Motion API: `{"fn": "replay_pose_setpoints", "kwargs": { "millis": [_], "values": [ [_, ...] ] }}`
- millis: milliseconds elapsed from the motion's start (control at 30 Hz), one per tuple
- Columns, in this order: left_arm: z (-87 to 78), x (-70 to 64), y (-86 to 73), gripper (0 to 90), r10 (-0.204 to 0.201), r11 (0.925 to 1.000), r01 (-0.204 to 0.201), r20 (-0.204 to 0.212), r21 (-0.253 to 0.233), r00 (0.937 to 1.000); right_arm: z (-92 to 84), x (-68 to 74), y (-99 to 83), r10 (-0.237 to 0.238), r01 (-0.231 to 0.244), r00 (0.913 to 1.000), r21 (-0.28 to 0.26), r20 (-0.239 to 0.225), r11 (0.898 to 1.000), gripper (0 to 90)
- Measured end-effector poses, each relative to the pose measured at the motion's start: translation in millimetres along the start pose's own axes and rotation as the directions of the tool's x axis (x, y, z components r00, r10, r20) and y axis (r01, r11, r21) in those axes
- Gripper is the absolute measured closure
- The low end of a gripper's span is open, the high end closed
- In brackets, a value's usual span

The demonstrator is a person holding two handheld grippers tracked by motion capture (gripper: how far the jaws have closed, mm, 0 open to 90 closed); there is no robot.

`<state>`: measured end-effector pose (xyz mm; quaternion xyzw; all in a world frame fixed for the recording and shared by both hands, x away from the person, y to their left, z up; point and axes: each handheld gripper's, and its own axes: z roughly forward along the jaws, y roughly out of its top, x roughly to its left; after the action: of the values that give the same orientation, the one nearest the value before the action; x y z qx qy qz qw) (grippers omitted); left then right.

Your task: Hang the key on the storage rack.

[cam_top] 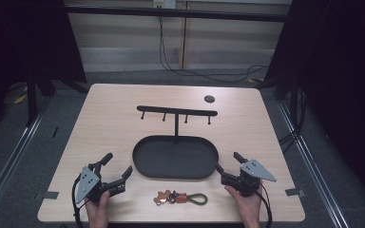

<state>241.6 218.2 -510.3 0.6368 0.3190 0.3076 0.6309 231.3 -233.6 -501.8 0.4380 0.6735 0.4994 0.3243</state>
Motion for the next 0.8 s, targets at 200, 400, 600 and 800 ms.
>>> {"fn": "replay_pose_setpoints", "kwargs": {
  "millis": [200, 400, 600, 800],
  "values": [
    [0.0, 0.0, 0.0, 15.8, 0.000, 1.0000, 0.000, 0.000, 0.000, 1.0000, 2.1, 3.7, 10.2, -0.001, 0.005, 0.9979, 0.059, -0.065, 0.998, 29.1],
    [0.0, 0.0, 0.0, 15.9, 0.000, 1.0000, 0.000, 0.000, 0.000, 1.0000, 3.2, 8.3, 22.2, -0.017, 0.026, 0.9951, 0.098, -0.098, 0.995, 38.6],
    [0.0, 0.0, 0.0, 15.8, 0.000, 1.0000, 0.000, 0.000, 0.000, 1.0000, 9.0, 8.6, 38.0, 0.055, -0.023, 0.9913, 0.250, -0.120, 0.968, 43.4],
    [0.0, 0.1, 0.0, 15.8, 0.001, 1.0000, -0.001, 0.001, 0.000, 1.0000, 16.6, 3.7, 57.6, 0.084, -0.030, 0.9828, 0.307, -0.165, 0.951, 44.0]
  ]
}}
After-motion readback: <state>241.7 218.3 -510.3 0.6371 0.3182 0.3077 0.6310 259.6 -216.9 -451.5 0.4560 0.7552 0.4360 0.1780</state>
